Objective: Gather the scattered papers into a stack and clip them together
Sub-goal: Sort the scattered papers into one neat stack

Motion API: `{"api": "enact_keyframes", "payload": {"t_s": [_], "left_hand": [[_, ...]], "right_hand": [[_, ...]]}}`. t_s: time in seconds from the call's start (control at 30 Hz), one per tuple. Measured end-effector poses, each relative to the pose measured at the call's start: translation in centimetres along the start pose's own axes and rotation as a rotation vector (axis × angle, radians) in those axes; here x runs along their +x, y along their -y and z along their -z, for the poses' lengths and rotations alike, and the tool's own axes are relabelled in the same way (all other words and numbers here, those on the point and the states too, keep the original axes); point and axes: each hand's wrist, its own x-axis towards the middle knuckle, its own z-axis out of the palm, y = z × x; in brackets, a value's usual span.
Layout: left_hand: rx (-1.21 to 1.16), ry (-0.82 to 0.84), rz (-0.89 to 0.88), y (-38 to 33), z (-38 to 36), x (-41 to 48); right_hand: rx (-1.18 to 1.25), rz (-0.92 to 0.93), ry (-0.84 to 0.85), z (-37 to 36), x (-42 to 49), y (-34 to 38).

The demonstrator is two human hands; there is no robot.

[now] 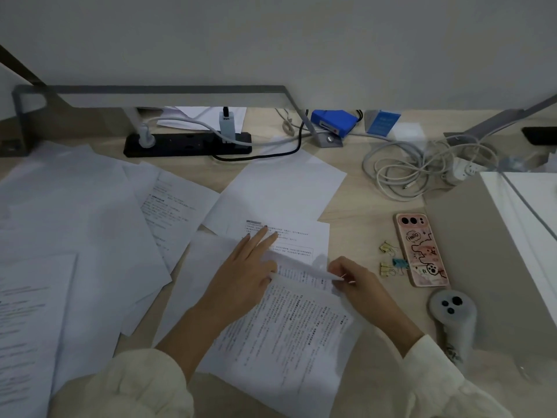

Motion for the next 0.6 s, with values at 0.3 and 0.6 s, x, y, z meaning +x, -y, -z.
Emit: {"api": "enact_keyframes", "payload": {"t_s": [0.3, 0.6], "left_hand": [[-0.253, 0.019, 0.27, 0.7, 3.5, -1.9], [-1.014, -0.305, 0.913, 4.3, 2.2, -6.9]], "right_hand": [[0.457, -0.123, -0.198, 2.1, 1.6, 1.6], [0.244, -0.585, -0.265, -3.7, 4.7, -0.6]]}}
